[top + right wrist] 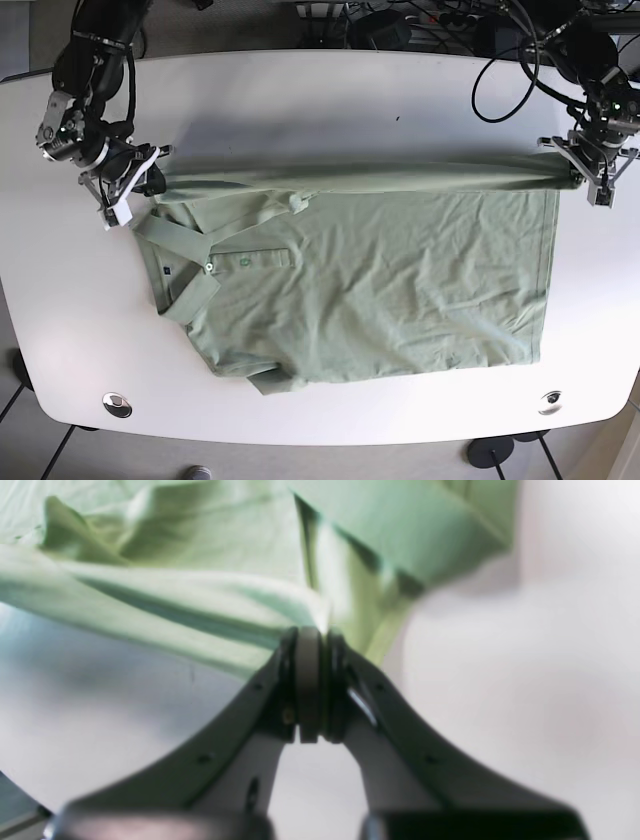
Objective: Fold the T-shirt properly
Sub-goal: 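Drag the shirt edge with both grippers to spread the shirt flat, then release the shirt and move both grippers to its side edges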
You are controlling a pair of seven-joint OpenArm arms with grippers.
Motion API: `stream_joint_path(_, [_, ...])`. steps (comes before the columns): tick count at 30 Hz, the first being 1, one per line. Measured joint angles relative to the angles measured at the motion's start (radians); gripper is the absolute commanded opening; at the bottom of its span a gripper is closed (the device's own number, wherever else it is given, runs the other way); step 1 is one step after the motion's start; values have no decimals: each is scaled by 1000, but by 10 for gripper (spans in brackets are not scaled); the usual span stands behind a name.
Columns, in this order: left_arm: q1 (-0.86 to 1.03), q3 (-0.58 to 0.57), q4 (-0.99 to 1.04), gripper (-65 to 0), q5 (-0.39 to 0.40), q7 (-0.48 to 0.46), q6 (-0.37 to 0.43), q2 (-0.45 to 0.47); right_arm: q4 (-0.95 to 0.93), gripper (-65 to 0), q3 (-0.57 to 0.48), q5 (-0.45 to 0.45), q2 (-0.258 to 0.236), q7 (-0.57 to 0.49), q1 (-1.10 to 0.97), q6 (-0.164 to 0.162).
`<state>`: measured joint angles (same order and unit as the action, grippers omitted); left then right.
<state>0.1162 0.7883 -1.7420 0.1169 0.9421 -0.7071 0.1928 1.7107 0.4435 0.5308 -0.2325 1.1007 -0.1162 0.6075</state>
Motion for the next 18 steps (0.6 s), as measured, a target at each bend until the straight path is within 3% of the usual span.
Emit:
stream_joint_path(15, [240,146,-6,-644,14,-8,-1,-23,97,-633,4,10,8,-1,-279,3])
stream_joint_path(16, [253,157,-6,-644,16,-8,-1,-24,98,-631,25,24,11,-2,-297,8])
stream_joint_path(18, [252,176,-6,-637,12,-8,-1,-47,101,-629,47,24,11,-6,-311,49])
